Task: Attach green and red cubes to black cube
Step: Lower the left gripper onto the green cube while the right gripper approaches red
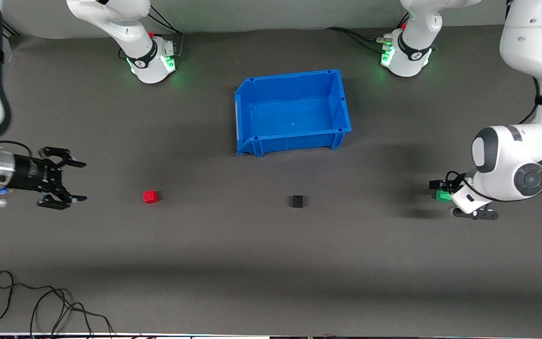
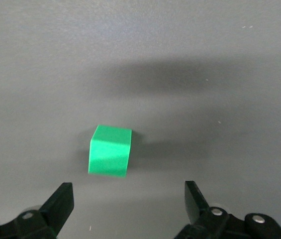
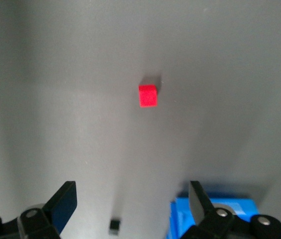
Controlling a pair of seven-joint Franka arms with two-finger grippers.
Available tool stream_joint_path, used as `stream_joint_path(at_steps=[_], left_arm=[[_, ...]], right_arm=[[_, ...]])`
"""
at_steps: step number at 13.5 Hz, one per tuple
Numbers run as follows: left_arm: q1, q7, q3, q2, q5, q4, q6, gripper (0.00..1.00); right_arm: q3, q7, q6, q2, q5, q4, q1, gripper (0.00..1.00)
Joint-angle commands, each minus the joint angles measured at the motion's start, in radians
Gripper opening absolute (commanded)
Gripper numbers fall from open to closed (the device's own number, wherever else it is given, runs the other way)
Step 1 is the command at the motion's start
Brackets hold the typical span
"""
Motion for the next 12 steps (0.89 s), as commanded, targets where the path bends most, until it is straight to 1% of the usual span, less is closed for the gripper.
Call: stream_joint_path(at_steps=[1, 3, 4, 5, 6, 9, 12], left_arm=[[0.003, 0.023, -0.003, 0.025, 0.02, 0.032, 0.014, 1.0], [0.005, 0.023, -0.003, 0.047, 0.022, 0.036, 0.054, 0.99], [0.005, 0.023, -0.003, 0.064, 0.021, 0.036, 0.076, 0.97], [0.005, 0.022, -0.003, 0.079, 0.02, 0.036, 0.097, 0.97], [0.009, 0.022, -0.003, 0.087, 0.02, 0.037, 0.103, 0.95], [0.017, 0.022, -0.003, 0.104, 0.017, 0.036, 0.113, 0.89], [0.017, 0.023, -0.003, 0.105, 0.016, 0.037, 0.113, 0.76]], right_arm=[[0.0, 0.002, 0.224, -0.035, 0.057, -0.205, 0.046, 1.0], [0.001, -0.044, 0.42, -0.033, 0.109, -0.34, 0.08, 1.0], [0.0, -0.081, 0.514, -0.027, 0.156, -0.397, 0.109, 1.0], [0.0, -0.119, 0.606, -0.007, 0.213, -0.441, 0.138, 1.0], [0.0, -0.156, 0.67, 0.019, 0.253, -0.466, 0.152, 1.0], [0.0, -0.256, 0.717, 0.092, 0.315, -0.468, 0.157, 1.0], [0.0, -0.349, 0.78, 0.157, 0.379, -0.46, 0.157, 1.0]])
